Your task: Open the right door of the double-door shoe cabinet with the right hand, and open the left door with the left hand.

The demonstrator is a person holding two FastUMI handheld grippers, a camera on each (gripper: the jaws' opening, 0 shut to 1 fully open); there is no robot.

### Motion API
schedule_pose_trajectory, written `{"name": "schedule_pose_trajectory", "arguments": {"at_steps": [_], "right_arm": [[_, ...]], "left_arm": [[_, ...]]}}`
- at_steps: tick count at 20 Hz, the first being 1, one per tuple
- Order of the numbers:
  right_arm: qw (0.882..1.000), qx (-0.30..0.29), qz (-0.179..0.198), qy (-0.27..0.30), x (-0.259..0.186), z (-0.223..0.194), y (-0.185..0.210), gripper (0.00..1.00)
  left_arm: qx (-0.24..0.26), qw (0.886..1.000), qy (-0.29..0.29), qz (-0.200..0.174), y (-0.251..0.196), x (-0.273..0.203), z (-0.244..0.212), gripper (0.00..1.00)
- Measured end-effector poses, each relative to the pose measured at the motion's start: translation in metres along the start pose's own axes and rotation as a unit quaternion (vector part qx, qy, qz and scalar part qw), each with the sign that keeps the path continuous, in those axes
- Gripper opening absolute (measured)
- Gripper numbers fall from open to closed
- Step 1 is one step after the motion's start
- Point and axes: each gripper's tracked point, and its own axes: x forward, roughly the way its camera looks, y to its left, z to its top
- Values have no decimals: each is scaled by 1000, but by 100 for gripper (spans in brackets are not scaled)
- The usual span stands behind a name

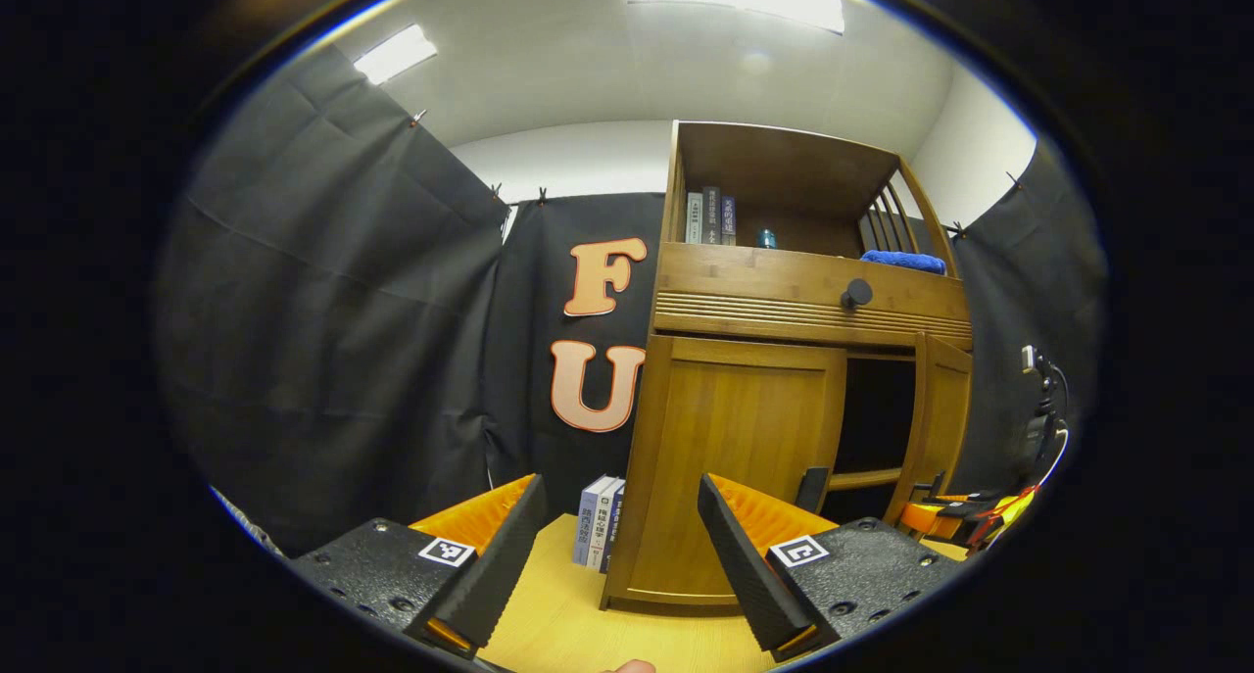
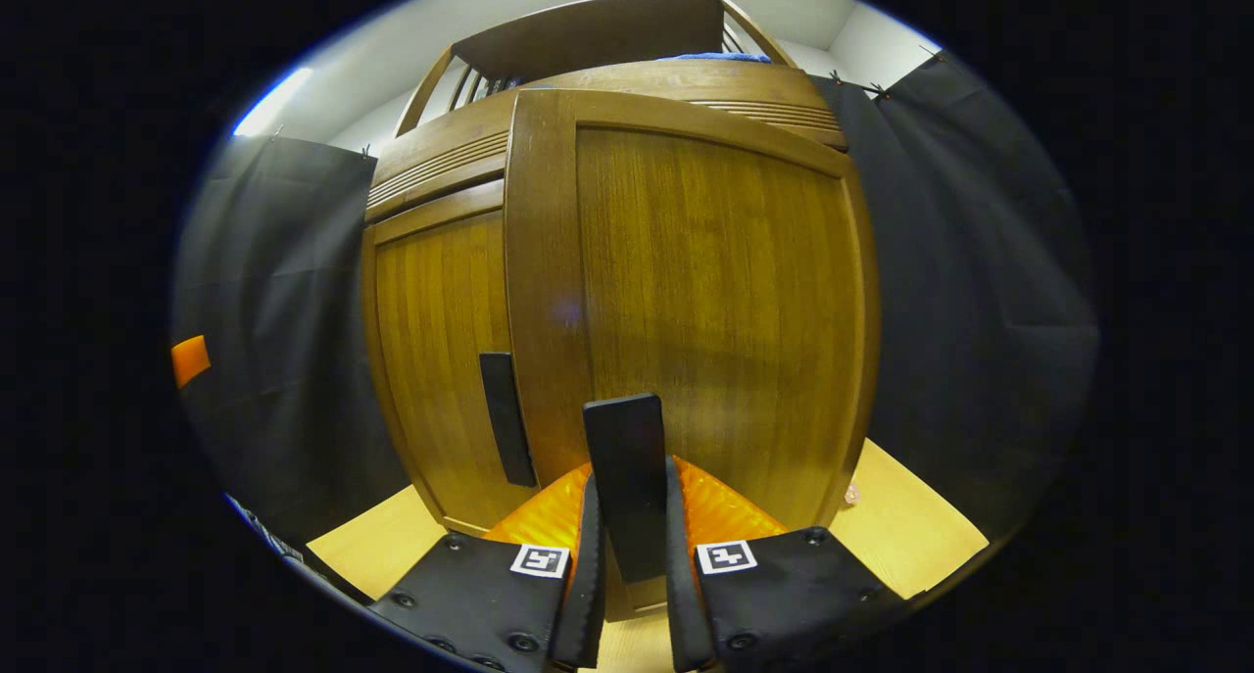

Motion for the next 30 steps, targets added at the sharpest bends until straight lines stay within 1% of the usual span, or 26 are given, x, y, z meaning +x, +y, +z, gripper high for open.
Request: {"name": "schedule_pose_trajectory", "arguments": {"at_steps": [3,4,5,8,9,11,12,13,14,15,16,17,18,19,20,21,22,25,26,29,30], "right_arm": [[1000,2,-3,-2,-11,1,-6,34],[1000,2,-7,-3,-15,1,-9,39],[1000,3,-12,-4,-19,1,-12,39],[1000,2,-28,-7,-29,3,-23,38],[999,2,-33,-7,-33,3,-27,33],[999,4,-45,-6,-42,1,-36,33],[999,2,-51,-7,-44,1,-40,33],[998,0,-56,-8,-46,1,-44,38],[998,-3,-59,-8,-48,1,-46,33],[998,-7,-63,-7,-50,1,-49,38],[998,-12,-67,-6,-51,1,-53,38],[997,-16,-73,-6,-53,1,-57,38],[997,-18,-78,-6,-54,1,-60,33],[996,-18,-83,-7,-55,2,-63,29],[996,-18,-86,-7,-56,2,-65,33],[996,-17,-88,-7,-57,2,-66,33],[996,-16,-89,-7,-57,1,-67,38],[995,-21,-98,-7,-58,0,-74,38],[994,-23,-104,-7,-59,1,-78,33],[992,-30,-123,-5,-63,0,-90,33],[991,-30,-129,-3,-64,-1,-94,33]], "left_arm": [[-1,1000,2,-14,-12,-2,-3,92],[-3,1000,2,-17,-21,-5,-6,95],[-7,1000,3,-21,-25,-12,-8,95],[-15,999,7,-33,-35,-16,-12,95],[-17,999,8,-36,-37,-15,-13,92],[-20,999,9,-44,-45,-16,-14,92],[-21,999,9,-47,-47,-15,-14,95],[-24,998,9,-50,-50,-16,-14,95],[-26,998,10,-53,-52,-15,-15,92],[-28,998,12,-56,-54,-16,-17,91],[-28,998,12,-58,-56,-16,-17,94],[-29,998,12,-61,-57,-17,-16,92],[-30,998,11,-63,-58,-16,-15,95],[-30,997,11,-64,-59,-16,-16,95],[-30,997,11,-66,-60,-15,-15,94],[-31,997,12,-67,-63,-14,-15,94],[-31,997,12,-69,-64,-13,-16,94],[-36,996,13,-74,-70,-15,-16,95],[-37,996,13,-76,-71,-16,-17,95],[-38,996,17,-81,-75,-16,-19,95],[-39,996,18,-82,-77,-16,-19,92]]}}
